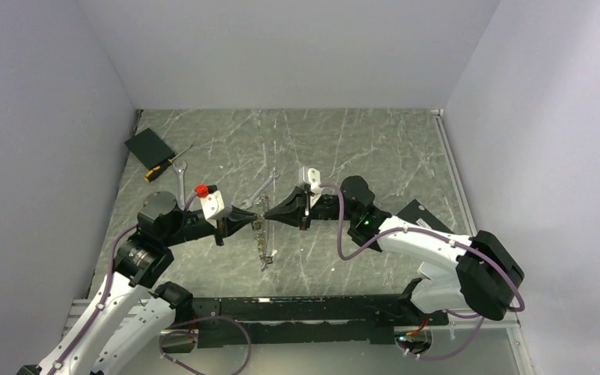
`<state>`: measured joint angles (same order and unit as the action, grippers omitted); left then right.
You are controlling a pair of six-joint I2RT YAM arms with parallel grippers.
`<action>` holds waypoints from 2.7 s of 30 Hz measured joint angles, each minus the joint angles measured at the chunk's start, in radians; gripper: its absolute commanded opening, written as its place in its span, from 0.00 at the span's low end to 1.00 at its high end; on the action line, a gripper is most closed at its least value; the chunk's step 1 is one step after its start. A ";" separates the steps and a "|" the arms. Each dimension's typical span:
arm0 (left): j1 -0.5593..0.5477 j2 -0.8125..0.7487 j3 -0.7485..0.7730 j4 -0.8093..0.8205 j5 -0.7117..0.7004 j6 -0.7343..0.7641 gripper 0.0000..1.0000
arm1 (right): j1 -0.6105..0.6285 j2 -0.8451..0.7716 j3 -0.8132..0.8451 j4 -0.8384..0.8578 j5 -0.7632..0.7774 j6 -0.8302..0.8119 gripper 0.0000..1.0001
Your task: Put the keys on the keyring
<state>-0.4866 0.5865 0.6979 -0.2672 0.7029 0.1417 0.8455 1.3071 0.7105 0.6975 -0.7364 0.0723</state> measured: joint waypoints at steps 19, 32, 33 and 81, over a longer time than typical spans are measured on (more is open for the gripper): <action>0.001 0.016 0.000 0.023 -0.001 0.004 0.00 | -0.027 0.000 -0.003 0.066 0.033 0.156 0.00; 0.005 0.033 0.003 0.036 -0.022 0.004 0.00 | -0.030 0.000 0.048 -0.003 0.071 0.227 0.00; 0.005 0.034 0.004 0.039 -0.024 0.004 0.00 | -0.030 0.000 0.049 -0.004 0.074 0.235 0.00; 0.004 -0.134 -0.269 0.268 -0.097 0.199 0.60 | -0.034 0.169 0.388 -0.594 0.130 0.381 0.00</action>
<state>-0.4824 0.4530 0.4286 0.0006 0.6056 0.3405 0.8116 1.4757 1.0988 0.1040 -0.6067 0.4538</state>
